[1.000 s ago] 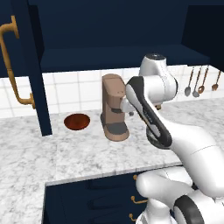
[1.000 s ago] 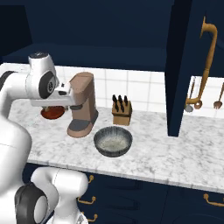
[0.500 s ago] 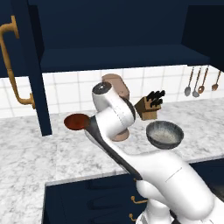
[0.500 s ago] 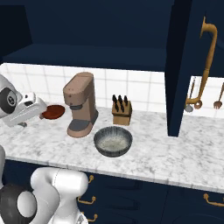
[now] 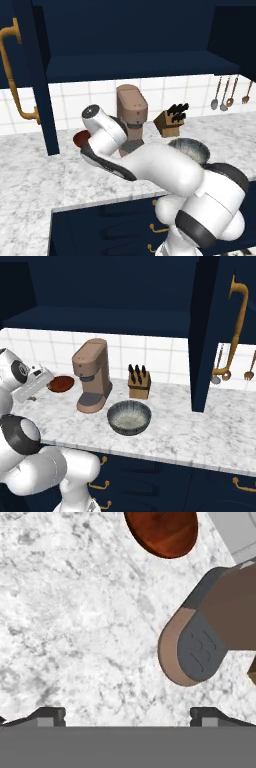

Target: Pick up the bowls on the counter and stack them on top of one another in the open cabinet. Place the smaller bowl on top of the larger bowl.

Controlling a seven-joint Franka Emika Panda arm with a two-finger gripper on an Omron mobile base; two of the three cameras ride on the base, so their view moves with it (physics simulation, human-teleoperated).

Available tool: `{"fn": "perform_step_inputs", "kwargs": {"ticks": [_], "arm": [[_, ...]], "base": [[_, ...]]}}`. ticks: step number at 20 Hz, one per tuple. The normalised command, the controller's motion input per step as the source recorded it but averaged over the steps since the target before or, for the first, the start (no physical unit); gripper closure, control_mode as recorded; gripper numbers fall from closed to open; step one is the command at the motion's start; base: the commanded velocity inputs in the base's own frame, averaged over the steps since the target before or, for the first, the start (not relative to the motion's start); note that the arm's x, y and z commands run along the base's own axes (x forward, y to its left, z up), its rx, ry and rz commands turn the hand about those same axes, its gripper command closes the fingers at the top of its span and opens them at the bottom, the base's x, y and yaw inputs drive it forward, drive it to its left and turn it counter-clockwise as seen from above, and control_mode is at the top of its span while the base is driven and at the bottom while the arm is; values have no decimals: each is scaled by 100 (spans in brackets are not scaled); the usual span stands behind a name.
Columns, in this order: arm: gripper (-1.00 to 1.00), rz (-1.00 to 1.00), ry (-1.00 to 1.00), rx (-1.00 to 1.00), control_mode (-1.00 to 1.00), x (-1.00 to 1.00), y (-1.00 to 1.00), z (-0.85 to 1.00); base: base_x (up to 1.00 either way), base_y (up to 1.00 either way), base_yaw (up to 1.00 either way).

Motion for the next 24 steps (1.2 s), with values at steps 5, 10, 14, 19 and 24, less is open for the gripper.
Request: {"fn": "perform_step_inputs", "kwargs": {"ticks": [5,10,14,19,24], "arm": [[-100,24,6,-4,-100,100,8,-55],[-100,11,9,-4,-100,100,31,-55],[-100,10,1,-6,-100,84,37,-29],[-100,10,0,-11,-100,58,36,-26],[-100,10,0,-9,-100,63,25,-37]], "base": [[0,0,0],[0,0,0],[0,0,0],[0,0,0],[0,0,0]]}}
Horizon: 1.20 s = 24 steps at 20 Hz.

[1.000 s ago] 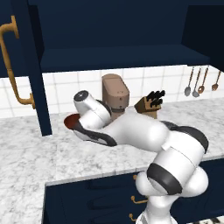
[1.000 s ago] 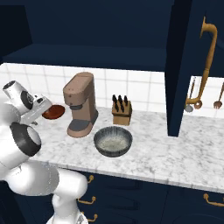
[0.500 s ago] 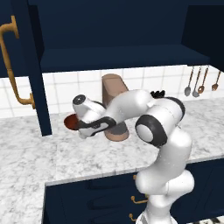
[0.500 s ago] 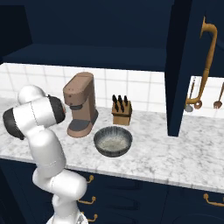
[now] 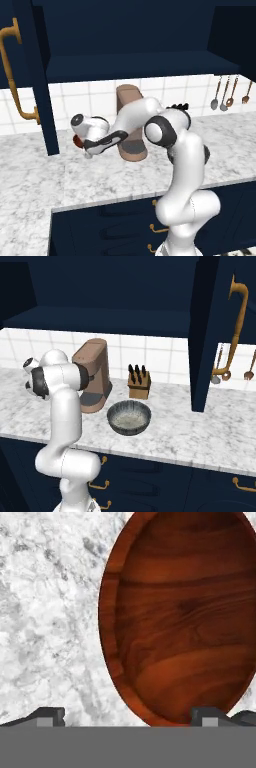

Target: Pick up the bowls on the counter and stack them on top of one another in the open cabinet. Place the smaller bowl on top of the larger bowl.

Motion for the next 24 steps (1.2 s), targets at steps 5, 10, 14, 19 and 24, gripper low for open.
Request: {"fn": "perform_step_inputs", "kwargs": {"ticks": [5,10,14,19,24], "arm": [[-100,11,0,-7,-100,67,20,-40],[100,14,1,-2,-100,51,0,-42],[100,7,0,0,-100,2,-18,-43],[100,3,-3,0,-100,-35,-32,-27],[100,1,-12,2,-100,-94,-6,32]], "base": [[0,0,0],[0,0,0],[0,0,0],[0,0,0],[0,0,0]]}}
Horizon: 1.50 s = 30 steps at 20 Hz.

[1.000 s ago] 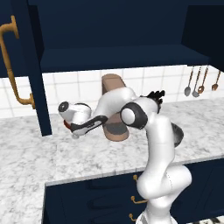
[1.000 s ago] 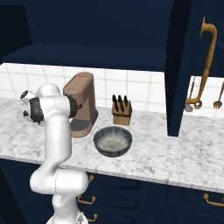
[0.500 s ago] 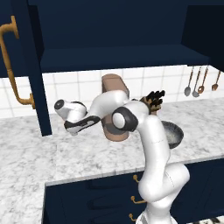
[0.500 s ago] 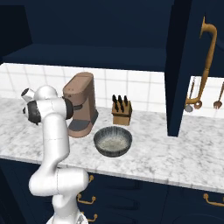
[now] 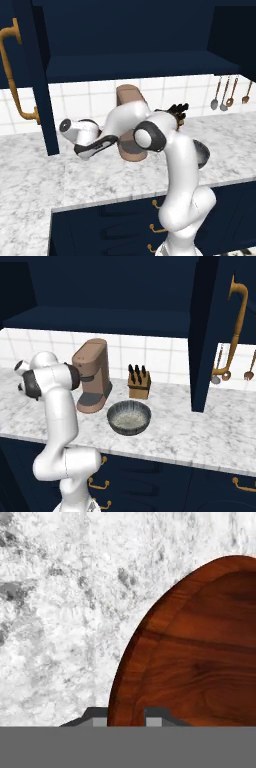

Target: Pick up the bowls on the counter and stack them on top of one another in the open cabinet. Place the smaller bowl on top of the larger bowl.

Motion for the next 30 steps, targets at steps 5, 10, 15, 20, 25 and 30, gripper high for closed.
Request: {"fn": "perform_step_inputs", "kwargs": {"ticks": [5,10,15,20,25,30], "arm": [[100,1,-7,13,-100,-100,-7,78],[100,4,0,22,-100,-100,-14,80],[100,4,1,13,-100,-100,-6,56],[100,8,11,1,-100,-100,-18,44],[100,2,6,-5,-100,-100,-28,57],[100,0,0,-12,-100,-100,-51,51]], "base": [[0,0,0],[0,0,0],[0,0,0],[0,0,0],[0,0,0],[0,0,0]]}}
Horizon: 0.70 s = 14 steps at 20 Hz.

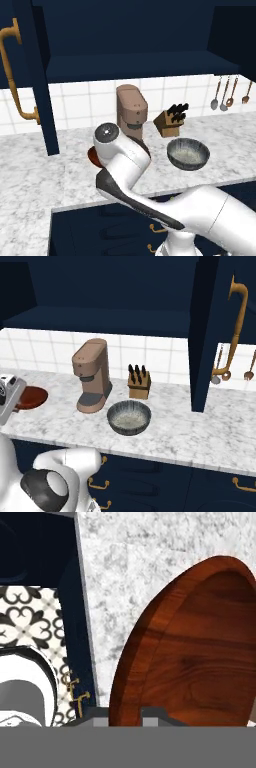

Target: Pick up the bowls on the counter and stack them on top of one another in the open cabinet. Place the smaller bowl on top of the larger bowl.

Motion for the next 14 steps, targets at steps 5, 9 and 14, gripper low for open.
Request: {"fn": "perform_step_inputs", "kwargs": {"ticks": [5,9,14], "arm": [[100,-4,0,-5,-100,-65,-92,34],[100,-15,3,0,-100,-53,-100,27],[100,-24,6,0,-100,1,-100,17]], "base": [[0,0,0],[0,0,0],[0,0,0]]}}
